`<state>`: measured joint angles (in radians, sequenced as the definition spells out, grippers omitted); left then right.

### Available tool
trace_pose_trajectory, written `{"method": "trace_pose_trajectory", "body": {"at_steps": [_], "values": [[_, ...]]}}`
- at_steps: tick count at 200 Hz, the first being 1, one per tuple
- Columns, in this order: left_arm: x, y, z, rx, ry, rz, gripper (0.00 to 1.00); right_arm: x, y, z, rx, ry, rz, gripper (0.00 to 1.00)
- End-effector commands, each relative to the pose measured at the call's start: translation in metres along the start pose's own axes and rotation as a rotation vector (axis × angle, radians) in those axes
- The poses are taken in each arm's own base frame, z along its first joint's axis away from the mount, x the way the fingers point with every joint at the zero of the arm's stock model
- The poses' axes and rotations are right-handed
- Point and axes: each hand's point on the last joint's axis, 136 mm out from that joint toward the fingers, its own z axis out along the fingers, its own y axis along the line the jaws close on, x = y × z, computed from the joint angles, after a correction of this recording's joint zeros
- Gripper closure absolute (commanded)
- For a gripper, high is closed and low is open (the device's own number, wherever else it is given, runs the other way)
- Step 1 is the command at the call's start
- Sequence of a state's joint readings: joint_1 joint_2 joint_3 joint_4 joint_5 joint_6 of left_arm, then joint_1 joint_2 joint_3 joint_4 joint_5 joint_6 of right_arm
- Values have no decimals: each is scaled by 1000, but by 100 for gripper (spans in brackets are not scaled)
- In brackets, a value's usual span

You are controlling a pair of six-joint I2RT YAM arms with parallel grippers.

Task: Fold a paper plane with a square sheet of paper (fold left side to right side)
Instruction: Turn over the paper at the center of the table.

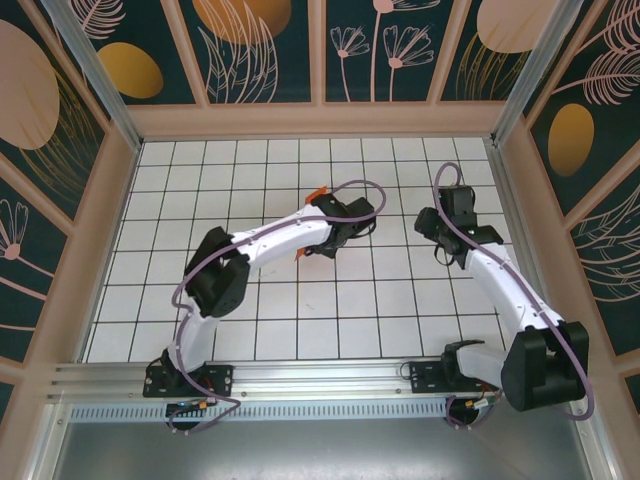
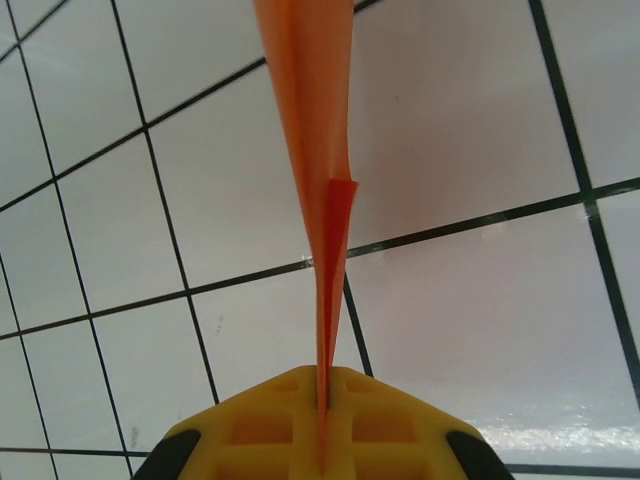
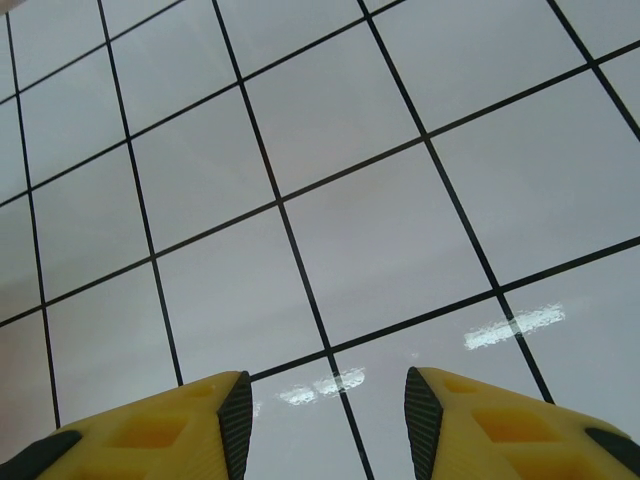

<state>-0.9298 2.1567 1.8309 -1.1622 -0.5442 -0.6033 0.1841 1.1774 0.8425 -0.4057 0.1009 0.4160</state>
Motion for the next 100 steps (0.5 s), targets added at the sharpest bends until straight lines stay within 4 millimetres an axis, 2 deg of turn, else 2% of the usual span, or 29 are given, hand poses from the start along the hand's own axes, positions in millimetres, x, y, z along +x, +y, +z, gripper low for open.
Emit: {"method": "trace_pose_trajectory", "body": {"at_steps": [1,14,32,46,62,75,100], "values": [[19,-3,14,-64,103,81,95,-1,-4,-5,-13,-18,-5,53],[12,-14,15,-32,102,83,93,-1,-4,-6,-24,-16,0,53],[6,-33,21,17,116,107,84,0,-4,-8,-41,-13,12,53],[3,-51,27,75,133,128,69,2,-3,-7,-58,-6,18,53],[-3,-67,25,143,131,145,60,4,-3,-7,-62,-6,25,53],[-14,-72,15,186,106,147,52,8,5,-7,-115,15,28,53],[-43,-75,-18,315,23,119,41,14,23,-4,-221,46,32,54]]}}
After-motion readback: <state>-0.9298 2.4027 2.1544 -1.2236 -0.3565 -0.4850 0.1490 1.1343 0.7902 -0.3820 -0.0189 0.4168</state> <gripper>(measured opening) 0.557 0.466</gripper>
